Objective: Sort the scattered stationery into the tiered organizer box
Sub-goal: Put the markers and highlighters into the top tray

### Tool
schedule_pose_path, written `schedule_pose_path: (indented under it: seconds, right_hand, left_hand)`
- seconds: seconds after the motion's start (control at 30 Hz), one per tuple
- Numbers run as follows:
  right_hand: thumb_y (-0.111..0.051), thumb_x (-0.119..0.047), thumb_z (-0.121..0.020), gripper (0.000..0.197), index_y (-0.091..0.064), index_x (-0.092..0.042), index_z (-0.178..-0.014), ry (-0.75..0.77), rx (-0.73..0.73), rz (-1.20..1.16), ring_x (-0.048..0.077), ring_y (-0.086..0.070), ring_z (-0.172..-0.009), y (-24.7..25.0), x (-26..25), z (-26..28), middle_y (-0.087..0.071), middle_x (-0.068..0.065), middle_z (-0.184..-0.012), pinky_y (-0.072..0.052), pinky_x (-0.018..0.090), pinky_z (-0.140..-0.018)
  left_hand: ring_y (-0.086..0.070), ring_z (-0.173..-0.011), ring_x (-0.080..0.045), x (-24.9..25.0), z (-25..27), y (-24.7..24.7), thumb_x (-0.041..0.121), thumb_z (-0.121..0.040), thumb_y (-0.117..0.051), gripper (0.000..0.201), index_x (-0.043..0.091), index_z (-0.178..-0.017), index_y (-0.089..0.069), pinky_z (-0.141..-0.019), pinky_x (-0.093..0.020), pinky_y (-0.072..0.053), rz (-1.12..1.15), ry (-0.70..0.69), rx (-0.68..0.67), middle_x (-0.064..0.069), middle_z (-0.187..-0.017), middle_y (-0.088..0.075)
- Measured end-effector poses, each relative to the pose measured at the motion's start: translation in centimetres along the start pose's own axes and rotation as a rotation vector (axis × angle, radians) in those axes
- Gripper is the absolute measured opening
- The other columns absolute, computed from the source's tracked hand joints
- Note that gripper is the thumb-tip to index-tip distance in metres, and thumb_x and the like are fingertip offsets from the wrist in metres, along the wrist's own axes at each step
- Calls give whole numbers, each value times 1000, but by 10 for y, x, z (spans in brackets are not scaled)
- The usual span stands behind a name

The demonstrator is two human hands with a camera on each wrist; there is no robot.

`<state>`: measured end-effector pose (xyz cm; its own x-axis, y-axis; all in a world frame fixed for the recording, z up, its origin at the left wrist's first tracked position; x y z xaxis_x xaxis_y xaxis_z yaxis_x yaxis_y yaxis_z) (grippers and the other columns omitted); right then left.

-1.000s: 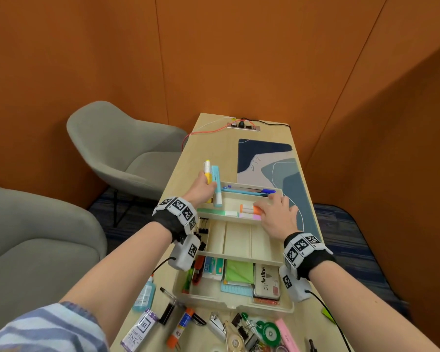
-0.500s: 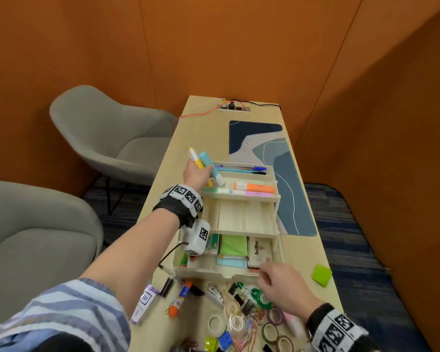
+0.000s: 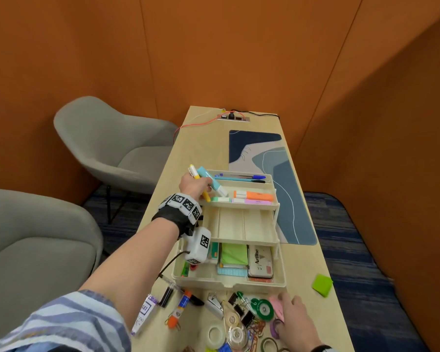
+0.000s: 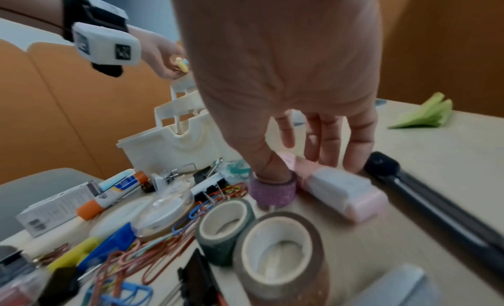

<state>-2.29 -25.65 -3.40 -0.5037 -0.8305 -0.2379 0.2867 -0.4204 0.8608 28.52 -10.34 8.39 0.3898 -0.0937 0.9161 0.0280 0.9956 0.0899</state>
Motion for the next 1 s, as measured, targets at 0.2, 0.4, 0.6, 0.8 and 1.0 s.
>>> schedule_pose_path:
  seconds: [0.2, 0.4, 0.6, 0.8, 1.0]
  right_hand:
    - [-59, -24, -79, 58, -32, -25, -129, -67, -39, -24, 22, -46, -114, 0, 4, -7, -41, 1, -111, -41, 30, -80]
    - [-61, -11, -77, 37, -37, -24, -102, -89, -109, -198, 18, -49, -90, 8, 7, -16, -40, 2, -105, -44, 24, -83]
    - [-69, -15, -73, 23, -50, -21, -84, -87, -184, -352, 8, -52, -78, 16, 14, -23, -58, -6, -87, -37, 15, -59]
    - [-56, -18, -83, 15, -44, -25, -88, -50, -128, -232, 14, -56, -85, 23, 3, -8, -58, -3, -90, -42, 15, -68]
    - [-52, -20, -94, 31, -41, -38, -117, 279, -122, -294, 1, -56, -80, 91, -46, 28, -52, -14, -94, -46, 14, -64]
  left_hand:
    - [-65, -59, -24, 0, 0, 17, 2, -79, -71, 27, -5, -102, -58, -61, -38, -60, -7, 86, -48, -19, -81, -70]
    - [-56, -54, -19, -3, 3, 38, 13, -96, -49, 13, 1, -97, -53, -50, -30, -49, -112, 64, -43, -9, -73, -61]
    - [-52, -79, -16, -2, 14, 25, 22, -95, -52, 17, 12, -106, -58, -67, -24, -39, -922, -672, -67, -2, -101, -51]
    - [-54, -87, -17, 13, 5, 8, 32, -94, -51, 32, 19, -123, -57, -70, -28, -43, -1329, -653, -280, -2, -120, -48]
    - [-56, -92, -22, 14, 7, 6, 35, -95, -48, 35, 23, -128, -51, -81, -34, -49, -1367, -606, -320, -9, -125, -42]
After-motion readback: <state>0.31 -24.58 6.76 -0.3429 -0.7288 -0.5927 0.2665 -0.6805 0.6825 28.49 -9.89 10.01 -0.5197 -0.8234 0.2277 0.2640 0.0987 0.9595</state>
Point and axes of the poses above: each hand's wrist, its own z-axis away from the middle knuckle, its own y-axis out of the back of the hand, x = y × z, the point moved 1 cm from there along -z, towards the middle knuckle
